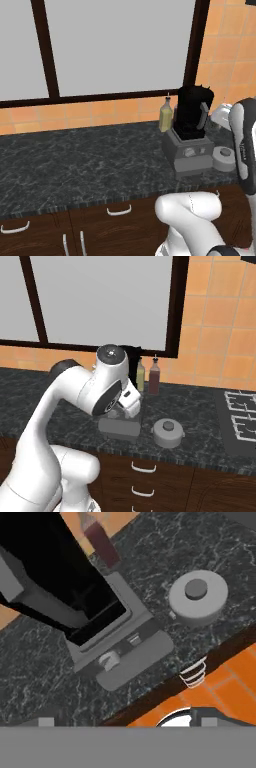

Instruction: Close the lid blender by securely placing the lid on top.

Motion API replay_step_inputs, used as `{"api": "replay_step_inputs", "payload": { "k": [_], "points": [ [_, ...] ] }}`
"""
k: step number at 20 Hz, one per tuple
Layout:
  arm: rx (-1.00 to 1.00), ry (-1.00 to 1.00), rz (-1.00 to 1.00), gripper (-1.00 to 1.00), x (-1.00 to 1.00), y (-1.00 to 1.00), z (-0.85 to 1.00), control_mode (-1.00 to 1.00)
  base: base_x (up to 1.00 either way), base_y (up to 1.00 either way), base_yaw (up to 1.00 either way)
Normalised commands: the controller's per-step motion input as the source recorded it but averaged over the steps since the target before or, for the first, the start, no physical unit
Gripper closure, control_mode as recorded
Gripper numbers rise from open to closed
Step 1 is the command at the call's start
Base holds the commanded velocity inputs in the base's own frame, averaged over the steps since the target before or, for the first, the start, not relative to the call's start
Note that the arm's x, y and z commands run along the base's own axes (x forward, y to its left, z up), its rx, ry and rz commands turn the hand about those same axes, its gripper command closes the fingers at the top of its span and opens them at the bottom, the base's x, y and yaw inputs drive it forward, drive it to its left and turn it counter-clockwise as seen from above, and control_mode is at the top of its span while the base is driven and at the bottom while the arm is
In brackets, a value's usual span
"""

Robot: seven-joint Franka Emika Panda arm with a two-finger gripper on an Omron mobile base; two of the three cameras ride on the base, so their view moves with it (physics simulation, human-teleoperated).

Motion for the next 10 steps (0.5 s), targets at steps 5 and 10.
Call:
{"api": "replay_step_inputs", "payload": {
  "k": [5,10],
  "points": [
    [0.43,0.08,-0.44,-1.00,-0.34,-1.00,-0.30,-1.00,0.00,0.00,0.00],
    [0.43,0.21,-0.35,-1.00,0.07,-0.96,-0.51,-1.00,0.00,0.00,0.00]
  ]
}}
